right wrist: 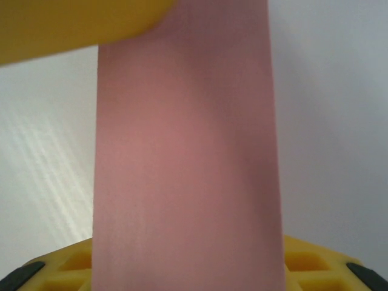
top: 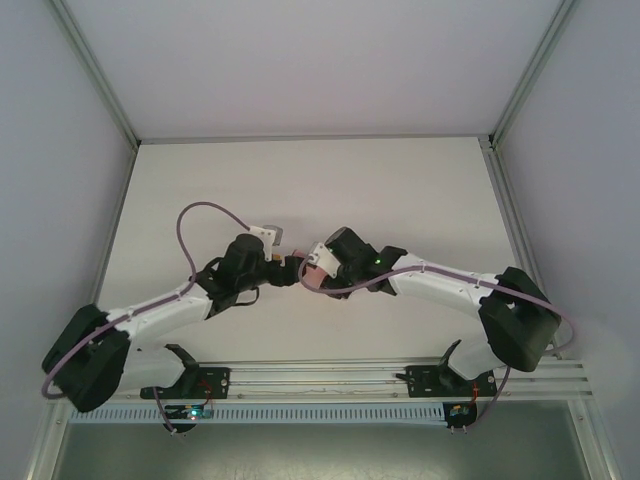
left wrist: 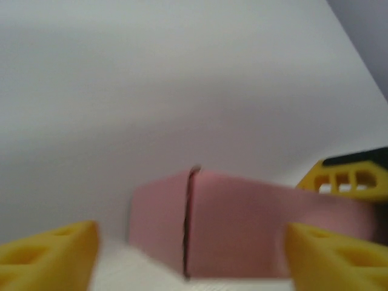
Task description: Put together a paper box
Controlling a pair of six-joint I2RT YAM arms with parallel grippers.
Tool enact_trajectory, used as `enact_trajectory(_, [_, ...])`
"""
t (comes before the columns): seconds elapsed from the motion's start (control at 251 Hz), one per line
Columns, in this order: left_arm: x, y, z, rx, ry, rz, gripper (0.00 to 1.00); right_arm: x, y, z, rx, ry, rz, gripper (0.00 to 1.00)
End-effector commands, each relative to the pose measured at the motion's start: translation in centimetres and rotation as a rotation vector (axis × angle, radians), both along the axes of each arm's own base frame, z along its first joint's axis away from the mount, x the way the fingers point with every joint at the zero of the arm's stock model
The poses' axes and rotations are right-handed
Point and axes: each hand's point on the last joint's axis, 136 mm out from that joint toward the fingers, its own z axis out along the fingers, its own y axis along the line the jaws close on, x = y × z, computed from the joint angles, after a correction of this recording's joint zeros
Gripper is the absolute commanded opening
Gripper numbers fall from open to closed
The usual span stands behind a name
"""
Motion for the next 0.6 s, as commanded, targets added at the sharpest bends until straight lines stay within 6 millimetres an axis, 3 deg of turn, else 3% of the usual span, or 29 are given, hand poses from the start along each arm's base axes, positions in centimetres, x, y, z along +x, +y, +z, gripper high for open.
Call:
enact_trajectory(0.0, [0.3, 2.8, 3.7, 0.057, -0.035, 0.144, 1.0, 4.6, -2.2, 4.1, -0.174, -0.337, -0.051, 0.35])
enact_trajectory(0.128, [-0.3, 8.4, 6.1, 0.136, -0.037, 0.391, 1.0, 8.9, -4.0, 5.9, -0.385, -0.642, -0.059, 0.35])
enact_trajectory(0.295, [-1.9, 13.9, 5.5, 0.235, 0.005, 0.604, 1.0, 10.8, -2.7, 3.3, -0.567, -0.88, 0.229, 0.34])
enact_trajectory(0.455, [-2.5, 15.1, 4.3, 0.226, 0.032, 0.639, 1.0, 10.7, -2.1, -0.5, -0.555, -0.826, 0.358, 0.45])
enact_trajectory(0.535, [-2.6, 15.4, 4.0, 0.221, 0.044, 0.653, 1.0, 9.6, -2.3, -1.6, -0.535, -0.776, 0.367, 0.59])
enact_trajectory(0.595, [-2.6, 15.4, 4.0, 0.226, 0.048, 0.65, 1.0, 8.1, -2.1, -1.6, -0.486, -0.738, 0.381, 0.76])
